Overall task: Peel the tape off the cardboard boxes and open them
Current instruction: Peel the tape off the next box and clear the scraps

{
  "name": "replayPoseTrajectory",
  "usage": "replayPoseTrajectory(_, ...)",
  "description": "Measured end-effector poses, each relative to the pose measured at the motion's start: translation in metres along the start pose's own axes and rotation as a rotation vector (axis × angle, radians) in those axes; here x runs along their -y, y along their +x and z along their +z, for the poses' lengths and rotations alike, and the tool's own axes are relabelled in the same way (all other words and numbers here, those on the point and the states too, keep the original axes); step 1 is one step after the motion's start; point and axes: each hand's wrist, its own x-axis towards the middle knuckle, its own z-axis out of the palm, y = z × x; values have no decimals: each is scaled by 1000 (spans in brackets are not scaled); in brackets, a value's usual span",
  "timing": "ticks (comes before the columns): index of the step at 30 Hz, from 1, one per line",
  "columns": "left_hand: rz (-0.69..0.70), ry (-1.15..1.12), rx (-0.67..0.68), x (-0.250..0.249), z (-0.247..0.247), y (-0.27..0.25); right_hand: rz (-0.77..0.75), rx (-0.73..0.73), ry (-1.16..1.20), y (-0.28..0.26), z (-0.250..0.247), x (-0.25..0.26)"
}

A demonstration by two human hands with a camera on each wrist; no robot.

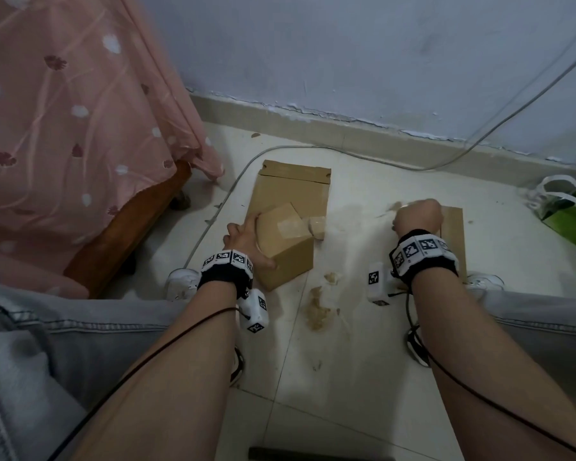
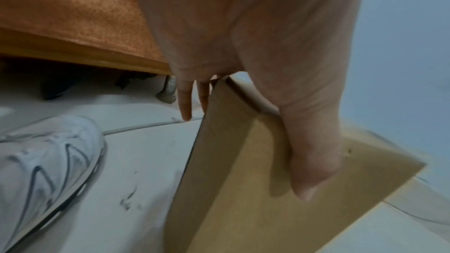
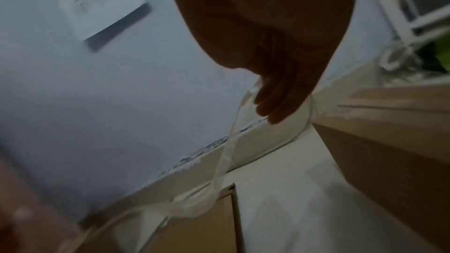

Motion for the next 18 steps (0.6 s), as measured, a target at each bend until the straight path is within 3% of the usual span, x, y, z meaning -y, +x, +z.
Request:
replayPoseTrajectory(6, 22, 200, -19, -17, -8, 5, -187, 44, 62, -26, 7, 25)
replayPoseTrajectory(12, 97, 293, -66, -37, 3, 6, -187, 189, 227, -27, 18, 41)
replayPoseTrajectory(18, 108, 268, -82, -31, 6, 2, -268, 94, 61, -27, 14, 30)
